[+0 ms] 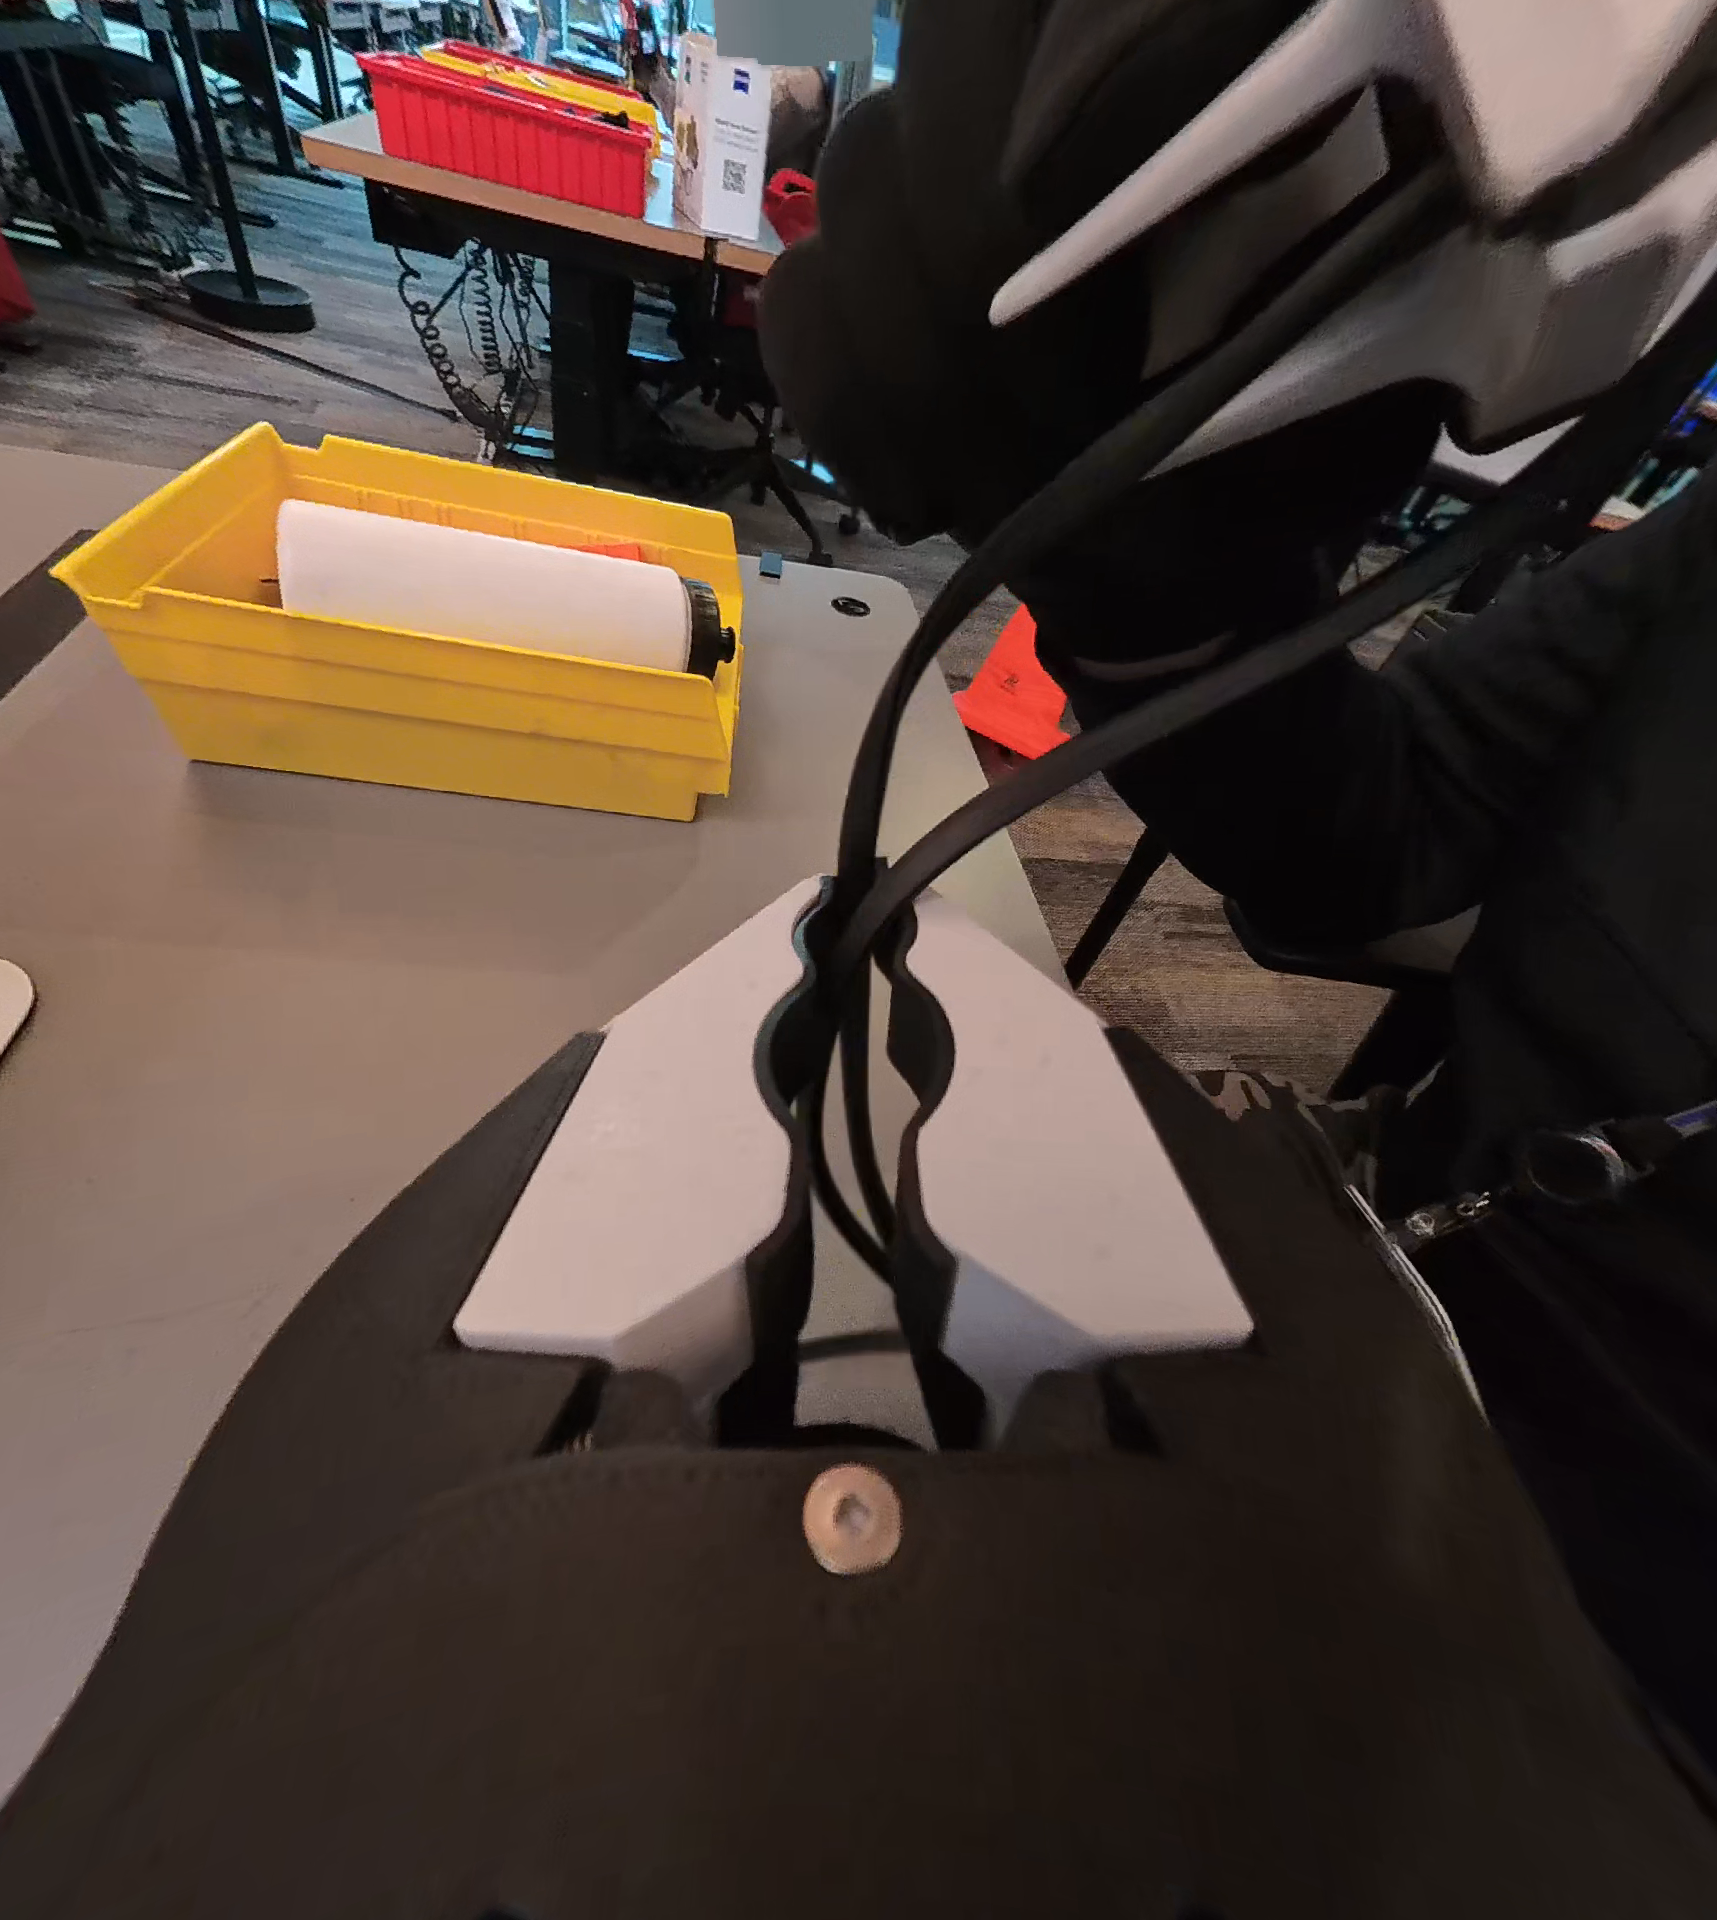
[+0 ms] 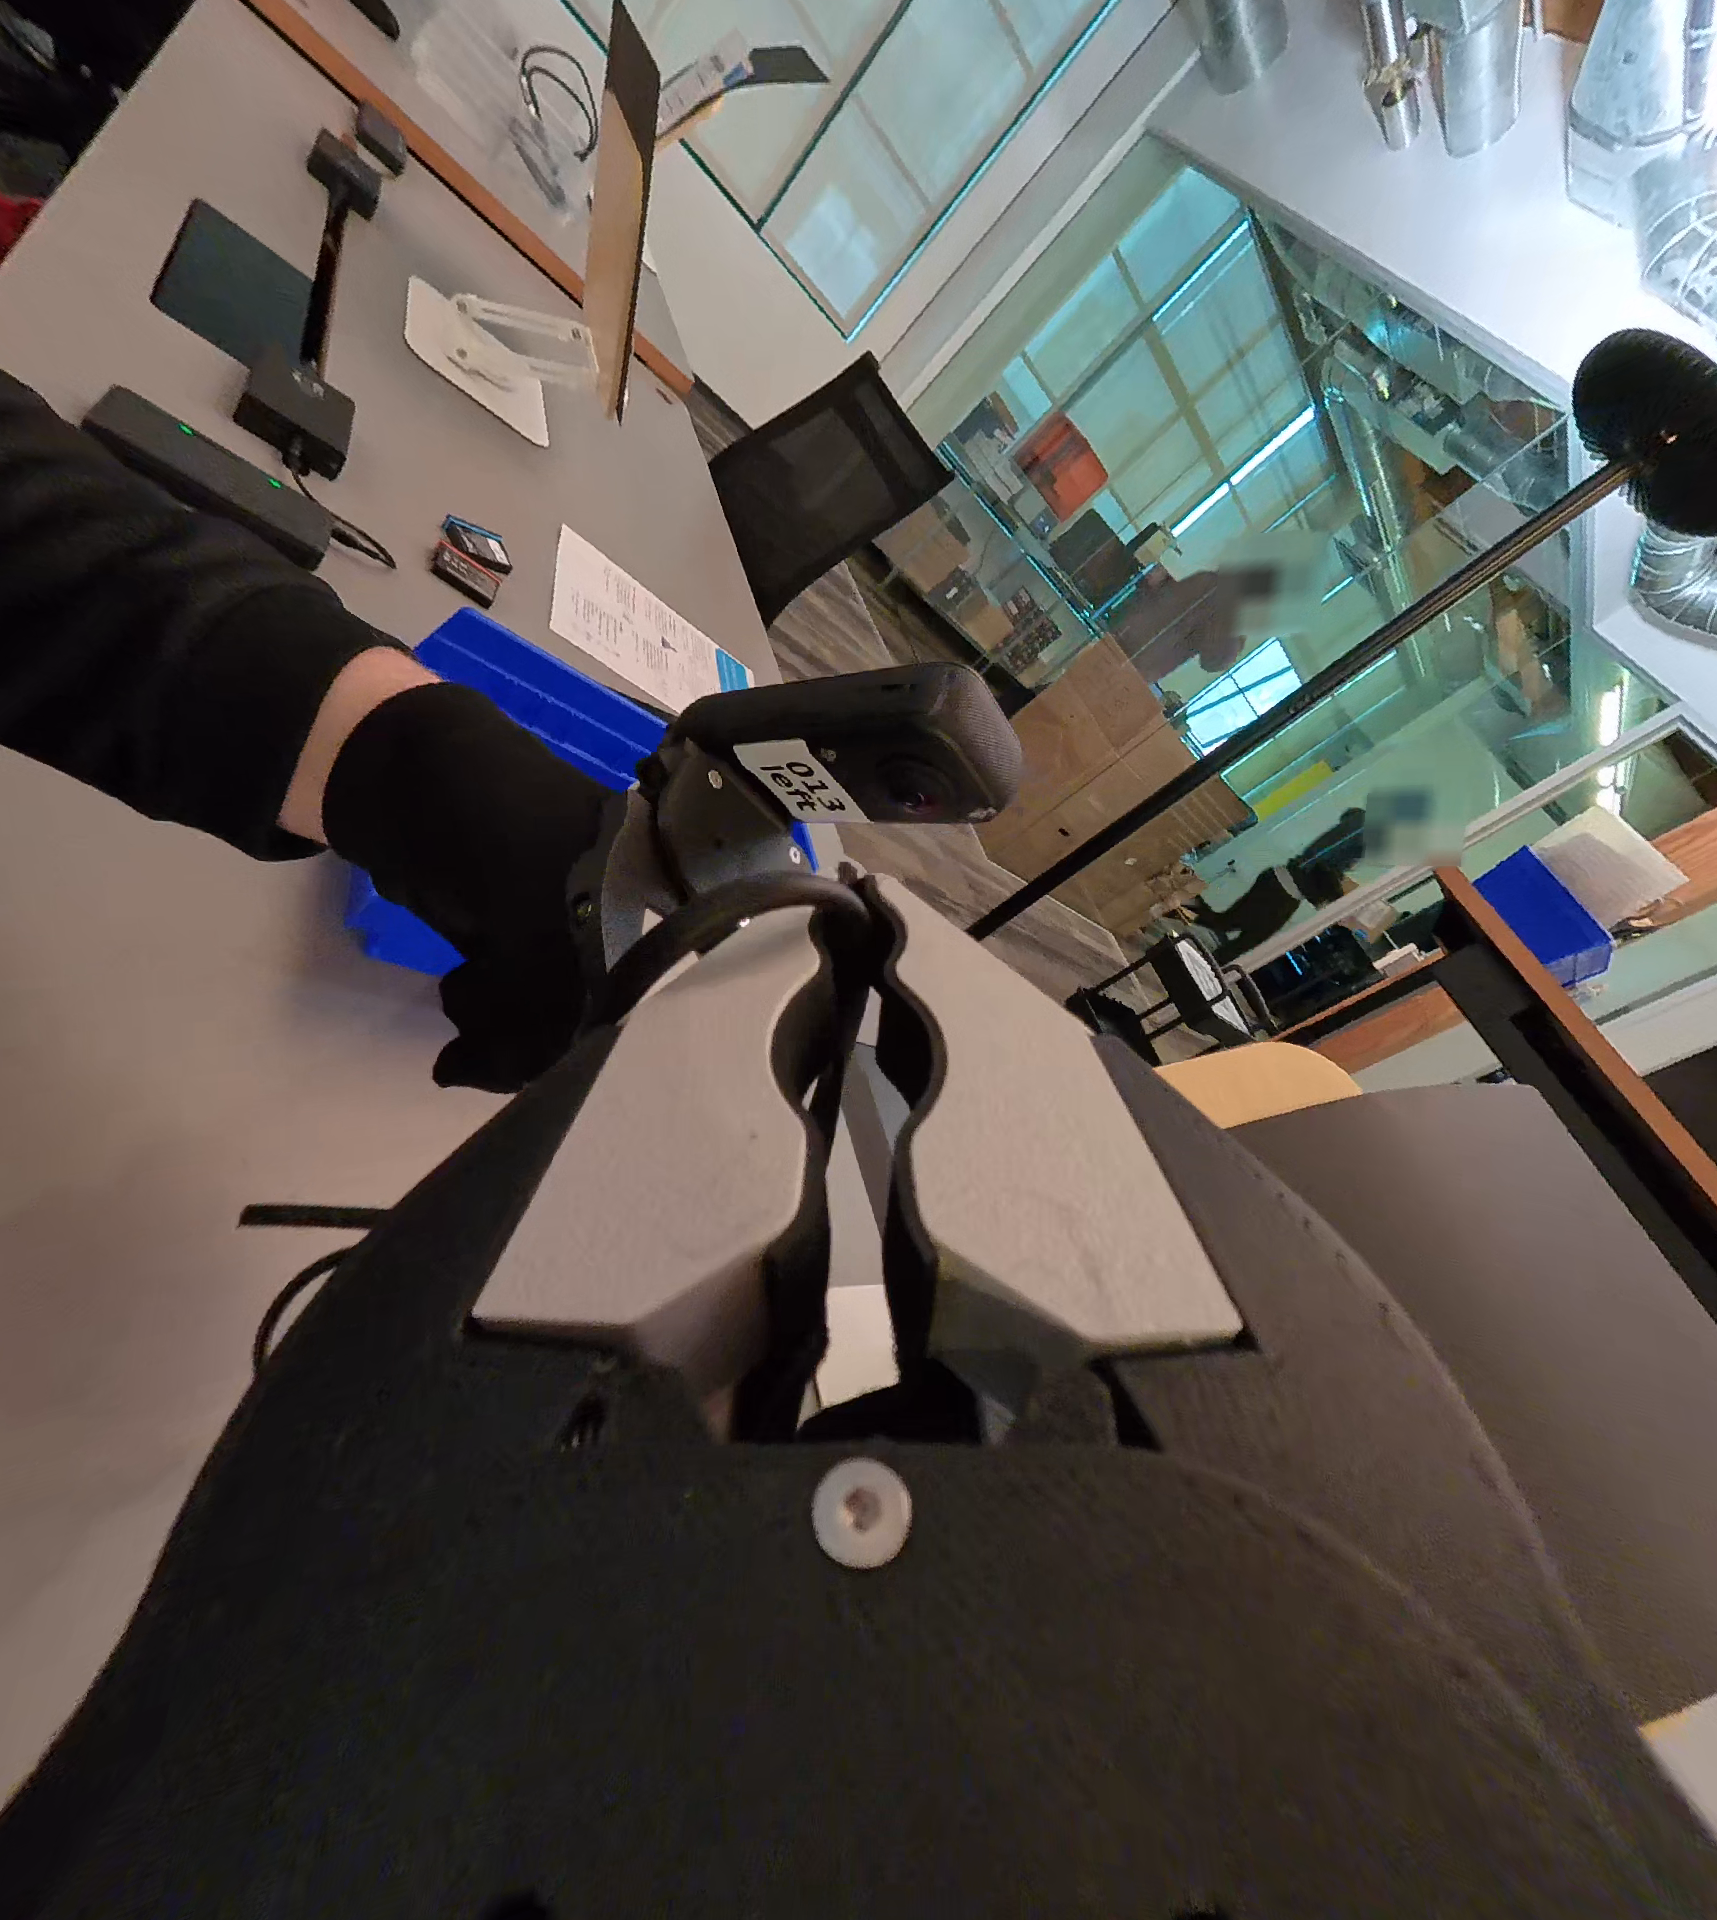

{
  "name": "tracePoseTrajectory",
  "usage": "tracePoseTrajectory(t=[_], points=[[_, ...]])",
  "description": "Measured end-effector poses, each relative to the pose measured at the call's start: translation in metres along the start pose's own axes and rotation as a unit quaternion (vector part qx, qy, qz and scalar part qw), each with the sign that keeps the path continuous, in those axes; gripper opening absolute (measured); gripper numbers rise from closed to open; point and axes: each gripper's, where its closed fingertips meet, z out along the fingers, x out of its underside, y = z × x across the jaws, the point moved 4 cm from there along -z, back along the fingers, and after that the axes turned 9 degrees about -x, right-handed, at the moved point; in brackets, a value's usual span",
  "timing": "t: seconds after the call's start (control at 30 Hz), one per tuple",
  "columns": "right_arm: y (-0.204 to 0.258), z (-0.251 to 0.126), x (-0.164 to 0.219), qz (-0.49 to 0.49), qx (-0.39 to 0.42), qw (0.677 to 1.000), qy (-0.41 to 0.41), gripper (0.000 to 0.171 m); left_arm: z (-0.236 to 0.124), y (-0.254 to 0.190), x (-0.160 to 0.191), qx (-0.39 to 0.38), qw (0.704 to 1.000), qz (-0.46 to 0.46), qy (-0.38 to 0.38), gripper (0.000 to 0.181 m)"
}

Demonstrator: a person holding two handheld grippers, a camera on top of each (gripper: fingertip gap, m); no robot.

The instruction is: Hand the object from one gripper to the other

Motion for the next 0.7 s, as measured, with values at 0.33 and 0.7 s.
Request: tracePoseTrajectory(t=[0.33, 0.7], points=[[-0.008, -0.011, -0.002, 0.022, 0.012, 0.999, -0.025, 0.018, -0.012, 0.006, -0.01, -0.031, 0.999, 0.005, -0.007, 0.002], [-0.013, -0.019, 0.035, 0.075, -0.007, 0.995, 0.067, 0.071, -0.068, 0.034, -0.043, -0.16, 0.985, 0.024, -0.064, 0.002]])
